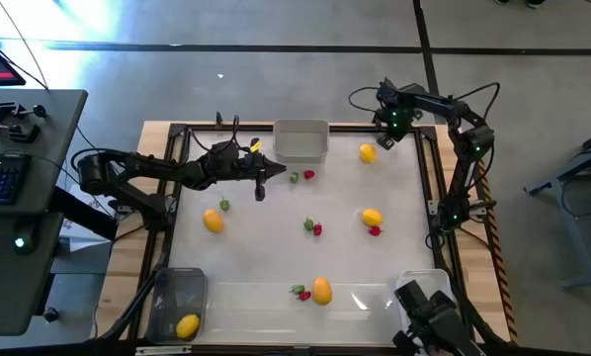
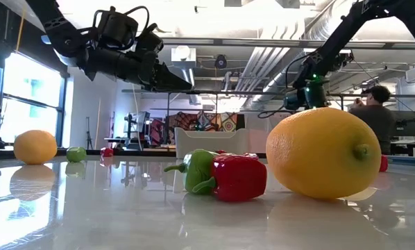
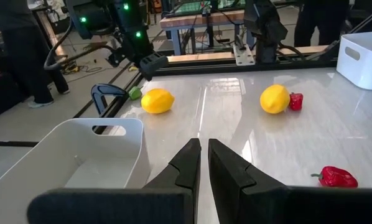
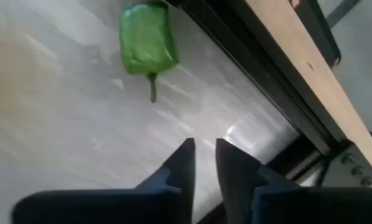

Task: Sort produce into baskets
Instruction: Put the green chili pepper into the gray bin

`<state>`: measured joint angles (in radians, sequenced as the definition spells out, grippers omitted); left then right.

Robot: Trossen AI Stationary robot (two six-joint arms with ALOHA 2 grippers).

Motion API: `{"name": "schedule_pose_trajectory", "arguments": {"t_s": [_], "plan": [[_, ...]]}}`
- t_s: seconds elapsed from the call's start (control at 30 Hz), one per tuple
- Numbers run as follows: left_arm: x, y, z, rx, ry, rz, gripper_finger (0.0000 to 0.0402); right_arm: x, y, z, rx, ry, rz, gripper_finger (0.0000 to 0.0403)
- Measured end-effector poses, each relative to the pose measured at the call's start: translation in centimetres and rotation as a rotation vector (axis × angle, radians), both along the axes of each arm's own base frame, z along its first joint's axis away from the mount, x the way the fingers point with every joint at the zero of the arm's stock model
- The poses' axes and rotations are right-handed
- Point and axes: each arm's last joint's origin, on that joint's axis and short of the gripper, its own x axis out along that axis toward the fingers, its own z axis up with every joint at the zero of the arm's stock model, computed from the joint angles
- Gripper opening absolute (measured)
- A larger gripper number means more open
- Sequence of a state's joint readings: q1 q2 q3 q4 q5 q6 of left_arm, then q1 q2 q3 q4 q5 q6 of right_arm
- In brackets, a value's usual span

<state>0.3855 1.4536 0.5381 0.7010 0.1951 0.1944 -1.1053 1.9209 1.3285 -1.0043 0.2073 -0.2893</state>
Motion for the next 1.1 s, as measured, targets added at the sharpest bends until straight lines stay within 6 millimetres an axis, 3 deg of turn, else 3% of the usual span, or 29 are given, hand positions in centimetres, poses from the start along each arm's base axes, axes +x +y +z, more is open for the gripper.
{"name": "schedule_pose_trajectory", "arguments": {"t_s": [0.33,0.77,1.1], "plan": [[0.0,0.0,0.0,0.000,0.000,0.000,0.0019,0.4,0.0,-0.1,0.038,-0.115,0.005,0.0136],[0.0,0.0,0.0,0.001,0.000,0.000,0.0019,0.7,-0.3,0.1,0.032,-0.174,0.032,0.0139],[0.0,0.0,0.0,0.009,0.001,-0.002,0.0019,1.3,-1.3,2.0,-0.001,-0.251,0.027,0.0133]]}}
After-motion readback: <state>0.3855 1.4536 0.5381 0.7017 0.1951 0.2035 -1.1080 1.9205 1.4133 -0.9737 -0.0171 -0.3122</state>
